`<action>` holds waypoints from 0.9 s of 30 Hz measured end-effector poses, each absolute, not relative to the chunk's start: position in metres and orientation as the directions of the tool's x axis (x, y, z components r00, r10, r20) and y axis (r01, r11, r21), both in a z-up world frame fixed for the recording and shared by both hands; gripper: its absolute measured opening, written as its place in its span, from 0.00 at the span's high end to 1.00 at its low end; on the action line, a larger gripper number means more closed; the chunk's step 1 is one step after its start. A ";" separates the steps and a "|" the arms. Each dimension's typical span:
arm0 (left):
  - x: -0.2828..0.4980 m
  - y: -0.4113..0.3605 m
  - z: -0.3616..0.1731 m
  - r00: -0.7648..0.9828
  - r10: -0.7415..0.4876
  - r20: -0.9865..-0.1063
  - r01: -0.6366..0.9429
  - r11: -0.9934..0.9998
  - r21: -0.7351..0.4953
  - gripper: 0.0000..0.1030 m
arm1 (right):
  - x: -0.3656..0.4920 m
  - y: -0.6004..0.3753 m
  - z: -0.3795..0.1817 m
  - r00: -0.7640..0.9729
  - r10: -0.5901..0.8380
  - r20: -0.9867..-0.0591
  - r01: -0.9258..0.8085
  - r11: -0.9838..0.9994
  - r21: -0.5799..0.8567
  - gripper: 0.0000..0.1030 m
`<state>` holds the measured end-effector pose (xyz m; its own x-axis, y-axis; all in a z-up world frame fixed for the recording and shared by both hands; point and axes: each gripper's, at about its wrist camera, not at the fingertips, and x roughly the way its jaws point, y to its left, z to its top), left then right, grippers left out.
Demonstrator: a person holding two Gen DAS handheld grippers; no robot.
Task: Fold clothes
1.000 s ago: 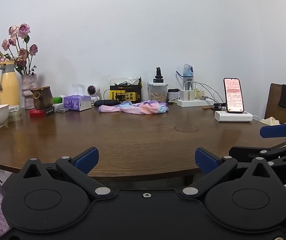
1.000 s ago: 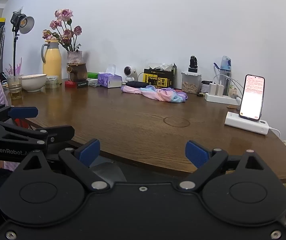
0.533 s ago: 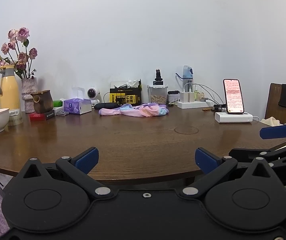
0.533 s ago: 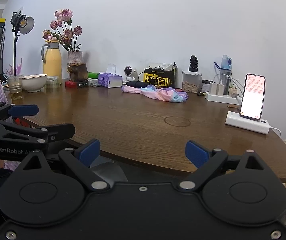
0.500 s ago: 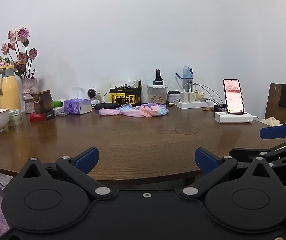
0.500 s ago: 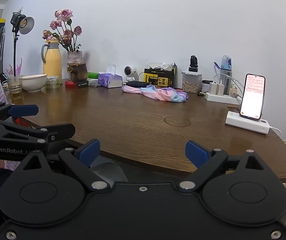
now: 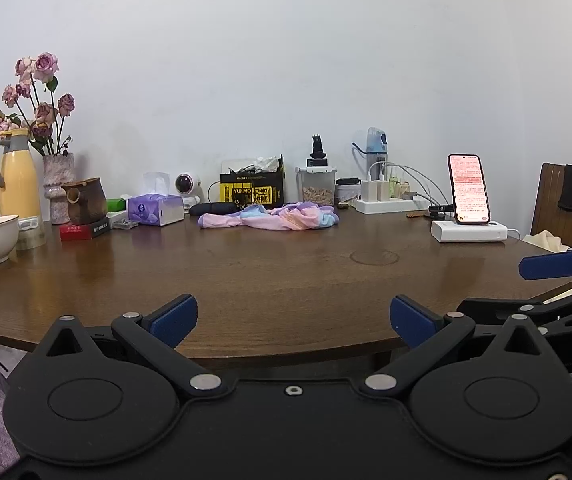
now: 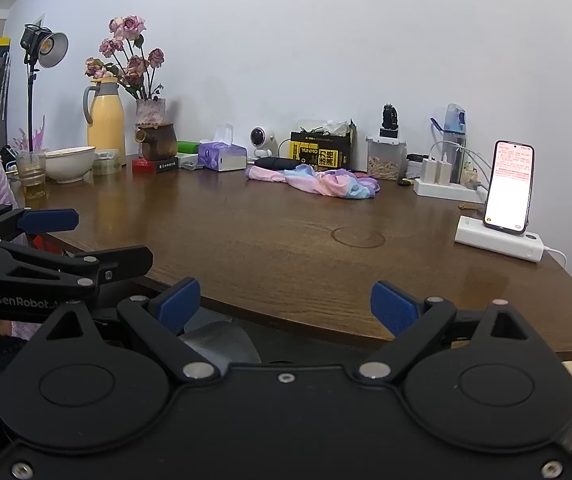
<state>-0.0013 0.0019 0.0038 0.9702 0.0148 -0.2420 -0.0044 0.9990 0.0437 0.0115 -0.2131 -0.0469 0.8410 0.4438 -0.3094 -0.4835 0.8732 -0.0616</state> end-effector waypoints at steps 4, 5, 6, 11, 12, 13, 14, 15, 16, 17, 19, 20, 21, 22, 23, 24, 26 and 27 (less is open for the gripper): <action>-0.001 -0.001 0.003 0.969 0.020 -0.245 -0.008 0.999 0.047 0.00 | 0.014 -0.213 -0.049 0.837 0.445 -0.317 -0.485 0.873 -0.055 0.07; 0.000 0.000 0.003 0.969 0.020 -0.247 -0.009 0.999 0.047 0.00 | 0.012 -0.214 -0.049 0.837 0.445 -0.319 -0.485 0.873 -0.053 0.07; 0.000 0.000 0.003 0.968 0.020 -0.248 -0.009 0.999 0.046 0.00 | 0.010 -0.215 -0.050 0.836 0.446 -0.320 -0.485 0.873 -0.050 0.07; 0.011 0.003 0.003 0.966 0.014 -0.259 -0.005 0.999 0.036 0.00 | 0.017 -0.214 -0.050 0.835 0.442 -0.328 -0.479 0.877 -0.038 0.07; 0.014 0.005 0.003 0.965 0.012 -0.261 -0.003 0.999 0.033 0.00 | 0.016 -0.214 -0.051 0.836 0.439 -0.330 -0.475 0.879 -0.034 0.07; 0.018 0.007 0.004 0.966 0.016 -0.257 -0.009 0.999 0.031 0.00 | 0.017 -0.215 -0.052 0.838 0.432 -0.334 -0.468 0.883 -0.030 0.07; 0.023 0.010 0.004 0.968 0.023 -0.250 -0.017 0.999 0.029 0.00 | 0.019 -0.216 -0.054 0.839 0.427 -0.338 -0.461 0.887 -0.025 0.07; 0.021 0.010 0.002 0.969 0.025 -0.245 -0.019 0.999 0.030 0.00 | 0.028 -0.214 -0.053 0.839 0.422 -0.343 -0.455 0.890 -0.018 0.07; 0.027 0.014 0.002 0.970 0.035 -0.239 -0.026 0.999 0.041 0.00 | 0.043 -0.211 -0.049 0.841 0.419 -0.343 -0.449 0.893 -0.010 0.07; 0.035 0.018 0.004 0.970 0.039 -0.239 -0.028 0.998 0.050 0.00 | 0.049 -0.212 -0.049 0.847 0.413 -0.333 -0.439 0.898 -0.002 0.07; 0.054 0.027 0.011 0.970 0.037 -0.240 -0.025 0.998 0.050 0.00 | 0.061 -0.214 -0.046 0.863 0.398 -0.312 -0.413 0.911 0.019 0.07; 0.062 0.032 0.014 0.969 0.034 -0.243 -0.023 0.999 0.048 0.00 | 0.069 -0.216 -0.043 0.866 0.394 -0.307 -0.402 0.915 0.041 0.07; 0.080 0.038 0.021 0.966 0.025 -0.258 -0.014 0.999 0.046 0.00 | 0.077 -0.218 -0.040 0.869 0.392 -0.302 -0.392 0.918 0.065 0.07; 0.100 0.045 0.029 0.961 0.011 -0.278 0.001 0.999 0.043 0.00 | 0.084 -0.220 -0.037 0.870 0.393 -0.298 -0.383 0.919 0.093 0.07; 0.119 0.049 0.036 0.956 -0.012 -0.292 0.026 0.999 0.043 0.00 | 0.091 -0.222 -0.034 0.871 0.392 -0.295 -0.375 0.920 0.117 0.07; 0.139 0.051 0.042 0.952 -0.038 -0.305 0.054 0.998 0.042 0.00 | 0.098 -0.224 -0.032 0.872 0.389 -0.295 -0.366 0.921 0.134 0.07; 0.177 0.056 0.056 0.939 -0.090 -0.331 0.109 0.993 0.040 0.00 | 0.122 -0.227 -0.028 0.878 0.379 -0.293 -0.347 0.925 0.157 0.07; 0.200 0.057 0.063 0.938 -0.109 -0.329 0.133 0.990 0.050 0.00 | 0.132 -0.229 -0.027 0.882 0.372 -0.289 -0.336 0.927 0.167 0.07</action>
